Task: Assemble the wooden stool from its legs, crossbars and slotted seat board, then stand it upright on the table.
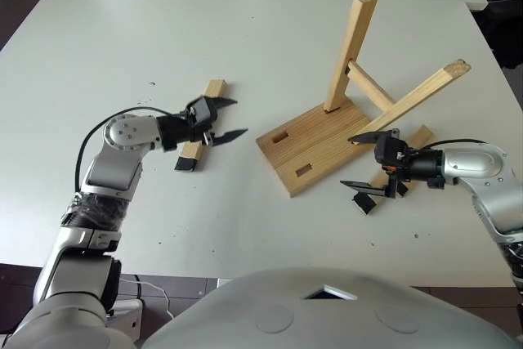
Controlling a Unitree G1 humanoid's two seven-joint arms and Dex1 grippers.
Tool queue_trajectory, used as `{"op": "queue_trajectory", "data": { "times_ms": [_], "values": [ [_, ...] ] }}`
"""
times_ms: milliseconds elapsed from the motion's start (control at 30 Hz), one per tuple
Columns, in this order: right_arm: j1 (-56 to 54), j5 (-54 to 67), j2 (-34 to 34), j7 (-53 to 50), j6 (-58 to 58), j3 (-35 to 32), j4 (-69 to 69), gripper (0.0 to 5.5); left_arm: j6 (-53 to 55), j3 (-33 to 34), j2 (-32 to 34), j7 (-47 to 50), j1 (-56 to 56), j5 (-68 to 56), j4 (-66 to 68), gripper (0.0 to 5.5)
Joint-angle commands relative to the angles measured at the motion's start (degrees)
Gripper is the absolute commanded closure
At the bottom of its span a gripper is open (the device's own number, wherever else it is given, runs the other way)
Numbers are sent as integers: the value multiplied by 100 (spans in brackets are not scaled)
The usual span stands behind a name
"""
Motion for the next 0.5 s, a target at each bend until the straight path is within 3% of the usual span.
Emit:
{"op": "queue_trajectory", "data": {
  "times_ms": [33, 200, 500],
  "values": [
    [6, -171, -142, -163, 163, -73, -24, 50, -752, -30, -560, 1088, -719, 796, 1462, 206],
    [-270, -259, 26, -391, 404, 0, 196, 107, -1837, -539, -1106, 1626, -1095, 1656, 2871, 206],
    [-89, 175, -172, -214, 916, -473, 204, 107, -2330, -758, -1614, 1694, -1027, 1936, 3535, 206]
  ]
}}
